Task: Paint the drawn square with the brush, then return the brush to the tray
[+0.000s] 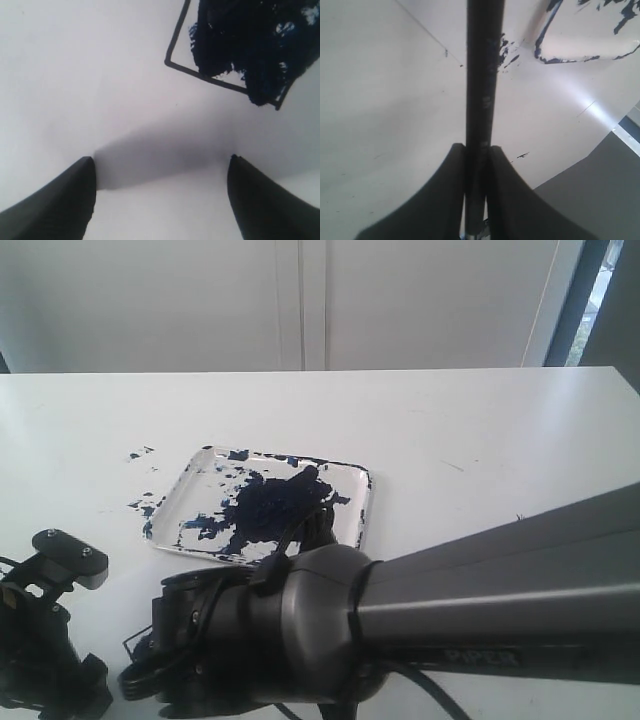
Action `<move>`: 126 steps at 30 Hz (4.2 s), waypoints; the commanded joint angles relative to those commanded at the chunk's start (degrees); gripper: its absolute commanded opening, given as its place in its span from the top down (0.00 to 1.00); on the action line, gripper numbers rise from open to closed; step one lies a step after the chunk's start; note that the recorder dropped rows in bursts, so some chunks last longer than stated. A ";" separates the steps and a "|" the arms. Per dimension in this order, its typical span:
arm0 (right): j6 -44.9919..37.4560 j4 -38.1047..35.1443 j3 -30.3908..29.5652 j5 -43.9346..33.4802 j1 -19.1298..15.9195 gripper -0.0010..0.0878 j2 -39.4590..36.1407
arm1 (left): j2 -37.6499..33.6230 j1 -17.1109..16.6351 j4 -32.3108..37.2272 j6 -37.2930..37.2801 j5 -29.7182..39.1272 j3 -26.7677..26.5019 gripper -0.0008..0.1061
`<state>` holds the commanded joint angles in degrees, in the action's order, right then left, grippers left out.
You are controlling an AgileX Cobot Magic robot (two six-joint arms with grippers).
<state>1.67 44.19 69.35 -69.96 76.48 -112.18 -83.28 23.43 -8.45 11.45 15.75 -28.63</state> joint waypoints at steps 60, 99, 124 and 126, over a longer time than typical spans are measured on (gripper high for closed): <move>4.67 3.81 0.87 0.44 -2.54 0.99 -2.51 | 0.00 0.00 0.00 -0.11 0.28 0.00 0.29; 4.63 1.56 0.87 0.98 3.02 0.99 -2.51 | 0.00 0.00 0.00 -0.11 0.28 0.00 0.29; 6.12 3.67 0.87 0.00 -2.60 0.99 -2.51 | 0.00 0.00 0.00 -0.11 0.51 0.00 0.29; 6.12 3.66 0.87 0.00 -3.41 0.99 -2.51 | 0.00 0.00 0.00 -0.11 0.51 0.00 0.29</move>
<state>7.80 47.86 70.22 -69.96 73.07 -114.69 -83.28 23.43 -8.45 11.34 16.26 -28.63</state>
